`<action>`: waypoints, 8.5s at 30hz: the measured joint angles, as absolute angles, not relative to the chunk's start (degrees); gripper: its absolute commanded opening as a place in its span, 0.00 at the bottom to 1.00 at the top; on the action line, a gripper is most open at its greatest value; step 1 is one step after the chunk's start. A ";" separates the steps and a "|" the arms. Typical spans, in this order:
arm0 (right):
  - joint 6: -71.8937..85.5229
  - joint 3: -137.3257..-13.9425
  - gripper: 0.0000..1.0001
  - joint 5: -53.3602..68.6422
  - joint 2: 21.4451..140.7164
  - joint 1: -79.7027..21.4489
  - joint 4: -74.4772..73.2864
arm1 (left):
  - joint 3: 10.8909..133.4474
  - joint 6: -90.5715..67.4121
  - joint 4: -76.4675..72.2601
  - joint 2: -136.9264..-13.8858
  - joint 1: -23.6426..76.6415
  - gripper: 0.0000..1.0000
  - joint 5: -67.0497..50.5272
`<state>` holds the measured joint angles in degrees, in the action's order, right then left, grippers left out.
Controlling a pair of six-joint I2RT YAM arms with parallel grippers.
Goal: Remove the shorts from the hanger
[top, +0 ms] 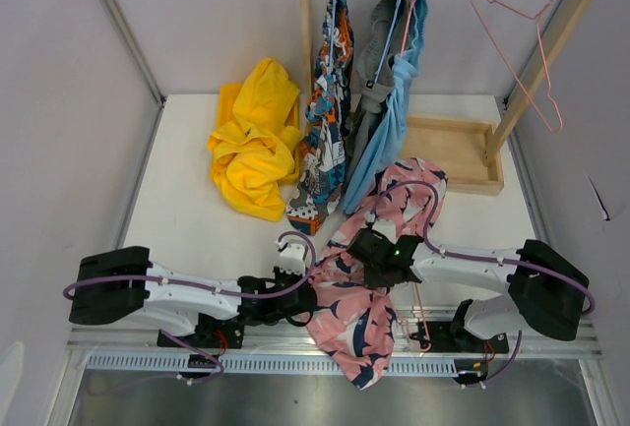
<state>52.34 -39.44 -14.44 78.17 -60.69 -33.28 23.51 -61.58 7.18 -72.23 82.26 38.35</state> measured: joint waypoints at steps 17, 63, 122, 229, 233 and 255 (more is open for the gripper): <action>46.09 -59.64 0.00 -22.68 67.40 -61.82 -56.95 | 23.86 -61.69 6.52 -73.28 82.26 0.00 38.89; 29.98 -114.10 0.00 14.44 78.87 -2.98 -59.00 | 45.01 -50.52 19.31 -78.74 83.35 0.00 44.62; 35.59 -141.21 0.00 20.45 100.82 11.77 -50.92 | 60.55 -33.21 40.80 -45.82 64.66 0.00 47.75; 33.04 -123.37 0.43 15.18 102.76 -10.83 -23.92 | 66.67 -9.47 14.31 -61.65 11.77 0.99 4.08; 33.06 -120.62 0.44 14.81 102.15 -10.81 -20.75 | 66.06 -9.45 14.24 -61.65 11.79 0.99 4.03; 36.47 -105.54 0.94 14.44 94.21 -5.34 -11.68 | 65.34 -9.43 14.22 -61.67 11.77 0.99 3.84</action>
